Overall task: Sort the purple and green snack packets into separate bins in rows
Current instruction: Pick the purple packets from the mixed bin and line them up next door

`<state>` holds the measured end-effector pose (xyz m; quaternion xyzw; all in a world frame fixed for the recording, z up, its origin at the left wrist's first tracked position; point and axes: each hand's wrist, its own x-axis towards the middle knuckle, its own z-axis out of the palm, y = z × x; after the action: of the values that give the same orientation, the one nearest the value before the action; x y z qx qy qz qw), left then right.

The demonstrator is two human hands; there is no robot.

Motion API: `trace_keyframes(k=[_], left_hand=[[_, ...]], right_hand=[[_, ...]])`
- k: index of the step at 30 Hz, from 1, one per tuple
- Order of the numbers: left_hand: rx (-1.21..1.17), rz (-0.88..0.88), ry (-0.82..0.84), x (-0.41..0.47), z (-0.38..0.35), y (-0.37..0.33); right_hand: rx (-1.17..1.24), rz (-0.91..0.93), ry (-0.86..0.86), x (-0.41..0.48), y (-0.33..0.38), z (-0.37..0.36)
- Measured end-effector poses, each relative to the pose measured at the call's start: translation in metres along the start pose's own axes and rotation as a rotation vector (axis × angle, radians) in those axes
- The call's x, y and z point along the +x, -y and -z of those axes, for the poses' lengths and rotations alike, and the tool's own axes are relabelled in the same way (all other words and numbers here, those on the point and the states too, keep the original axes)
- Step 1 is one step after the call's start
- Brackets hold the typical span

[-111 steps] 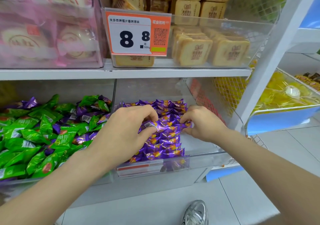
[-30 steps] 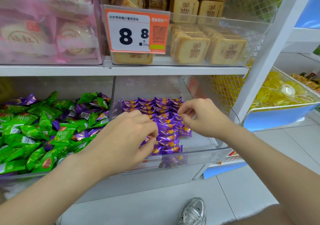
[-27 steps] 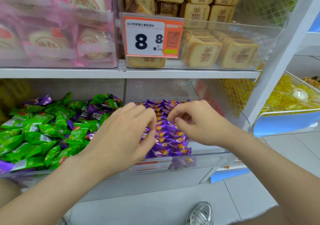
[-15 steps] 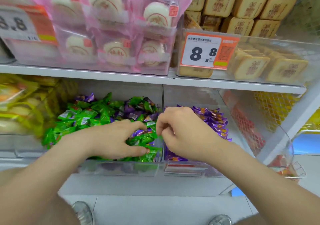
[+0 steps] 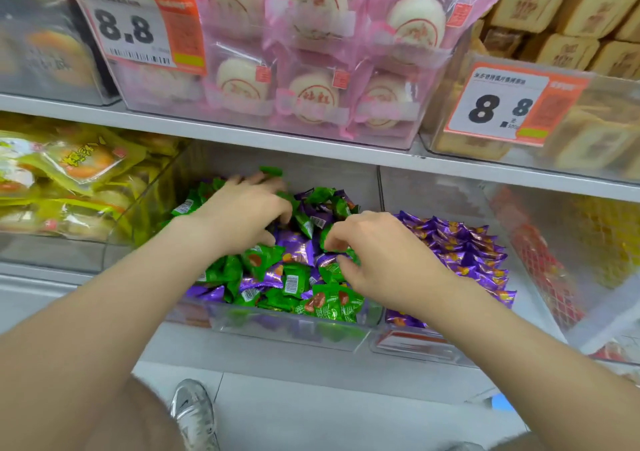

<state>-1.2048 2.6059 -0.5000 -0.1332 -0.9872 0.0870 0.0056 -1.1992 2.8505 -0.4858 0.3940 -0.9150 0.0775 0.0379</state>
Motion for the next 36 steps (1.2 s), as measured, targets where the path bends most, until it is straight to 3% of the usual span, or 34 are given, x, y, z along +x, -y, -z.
trace_keyframes(k=[3,7,12,14,23,29,33,36], left_hand=[[-0.016,0.096,0.031,-0.004,0.001,0.013],[-0.295,0.093,-0.017,-0.022,0.009,0.02],[-0.371,0.104,0.255,-0.052,0.008,0.02],[-0.335,0.086,0.278,-0.053,0.004,0.019],[-0.032,-0.011,0.09,-0.025,-0.012,0.008],[0.091,0.092,-0.139,-0.015,-0.018,0.008],[-0.158,0.135,-0.169,-0.031,-0.005,0.02],[-0.37,0.169,-0.106,-0.06,0.007,0.033]], right_hand=[[-0.003,-0.018,0.033,0.01,0.008,-0.005],[-0.039,-0.025,0.083,0.026,0.013,-0.015],[-0.019,-0.012,0.215,0.057,0.013,-0.044],[-0.025,-0.02,0.249,0.067,0.014,-0.054],[-0.142,-0.098,0.189,0.077,0.015,-0.065],[-0.061,-0.237,-0.005,0.065,0.022,-0.041],[0.251,-0.277,-0.144,0.051,0.031,-0.026],[0.562,-0.246,-0.082,0.046,0.047,-0.016]])
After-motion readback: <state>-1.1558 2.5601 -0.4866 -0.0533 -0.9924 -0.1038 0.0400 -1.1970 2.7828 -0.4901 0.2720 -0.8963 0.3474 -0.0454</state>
